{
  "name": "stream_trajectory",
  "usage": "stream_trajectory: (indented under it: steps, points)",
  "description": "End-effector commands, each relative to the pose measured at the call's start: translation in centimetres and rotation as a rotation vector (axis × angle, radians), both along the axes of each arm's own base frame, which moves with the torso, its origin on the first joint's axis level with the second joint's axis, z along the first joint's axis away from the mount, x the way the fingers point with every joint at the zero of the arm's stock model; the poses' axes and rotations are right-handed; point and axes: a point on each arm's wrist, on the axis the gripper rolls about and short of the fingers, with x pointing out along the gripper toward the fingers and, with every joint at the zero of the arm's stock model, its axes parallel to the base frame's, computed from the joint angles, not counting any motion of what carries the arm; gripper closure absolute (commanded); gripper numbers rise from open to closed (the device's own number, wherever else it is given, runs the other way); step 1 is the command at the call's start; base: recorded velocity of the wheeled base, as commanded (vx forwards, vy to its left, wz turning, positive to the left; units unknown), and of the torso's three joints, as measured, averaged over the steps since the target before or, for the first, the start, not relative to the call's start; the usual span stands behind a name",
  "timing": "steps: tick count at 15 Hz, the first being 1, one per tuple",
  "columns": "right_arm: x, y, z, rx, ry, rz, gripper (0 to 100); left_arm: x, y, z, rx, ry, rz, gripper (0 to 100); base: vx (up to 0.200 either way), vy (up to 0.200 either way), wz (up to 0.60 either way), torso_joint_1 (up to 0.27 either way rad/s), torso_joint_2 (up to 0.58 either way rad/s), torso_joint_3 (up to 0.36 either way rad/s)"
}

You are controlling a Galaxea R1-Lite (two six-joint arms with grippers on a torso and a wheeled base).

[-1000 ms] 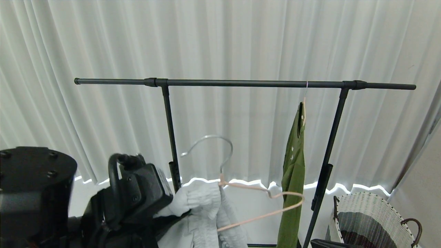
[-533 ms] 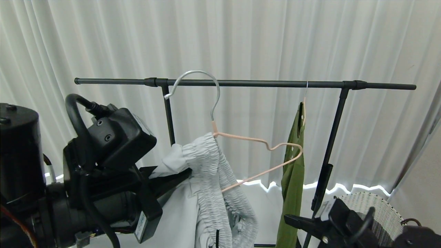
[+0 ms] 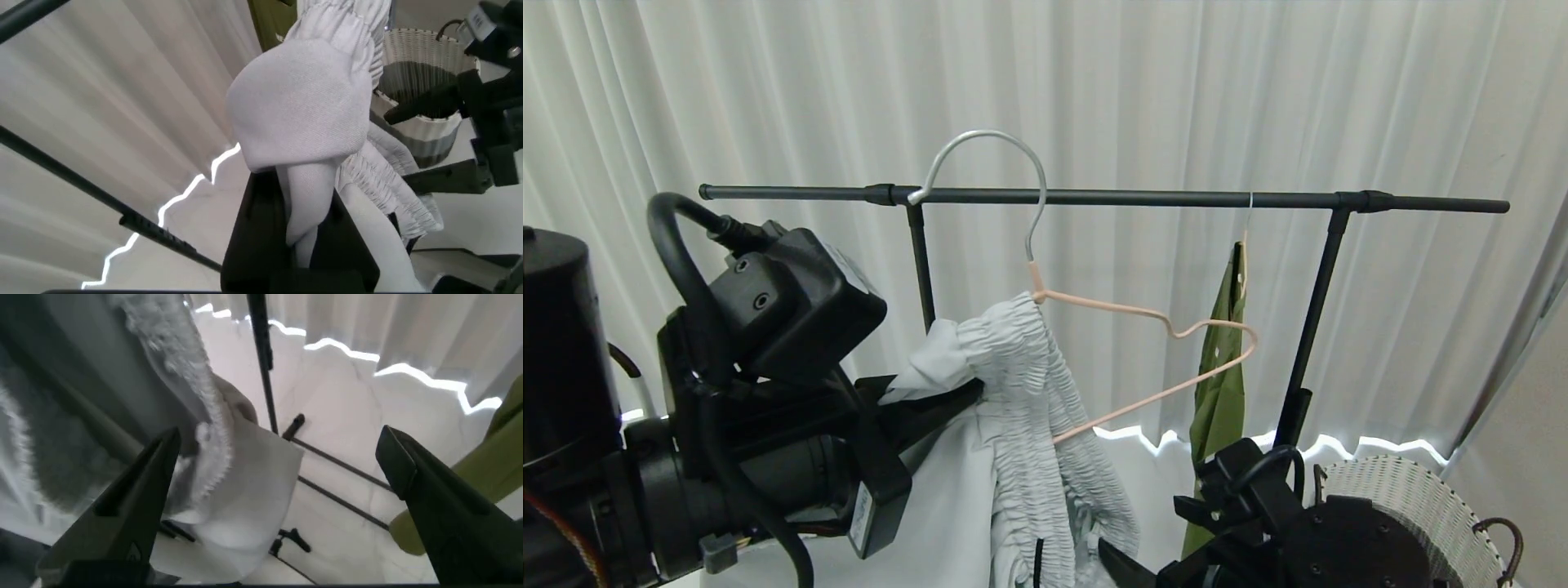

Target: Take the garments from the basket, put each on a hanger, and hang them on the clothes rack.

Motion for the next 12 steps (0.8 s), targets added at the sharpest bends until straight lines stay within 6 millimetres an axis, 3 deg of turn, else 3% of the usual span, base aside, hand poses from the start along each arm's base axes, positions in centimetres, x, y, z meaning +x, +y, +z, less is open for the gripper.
stream_trajectory:
  steps: [1, 5, 9, 12]
  points:
    - [0.3, 0.0, -0.5, -0.021, 0.001, -0.019, 100, 0.0, 0.0, -0.1, 0.003, 0.002, 0.001, 100, 0.000, 0.000, 0.00, 0.000, 0.00, 0.000]
    - [1.9, -1.4, -0.8, -0.078, -0.028, -0.096, 100, -0.1, 0.2, -0.8, 0.025, 0.015, 0.002, 100, 0.000, 0.000, 0.00, 0.000, 0.00, 0.000]
    - [5.3, -3.8, -0.6, -0.120, -0.060, -0.239, 100, -1.0, 1.1, -2.8, 0.068, 0.053, 0.004, 100, 0.000, 0.000, 0.00, 0.000, 0.00, 0.000]
    - [6.7, -5.0, -0.6, -0.124, -0.058, -0.307, 100, -1.8, 1.8, -3.5, 0.076, 0.060, 0.000, 100, 0.000, 0.000, 0.00, 0.000, 0.00, 0.000]
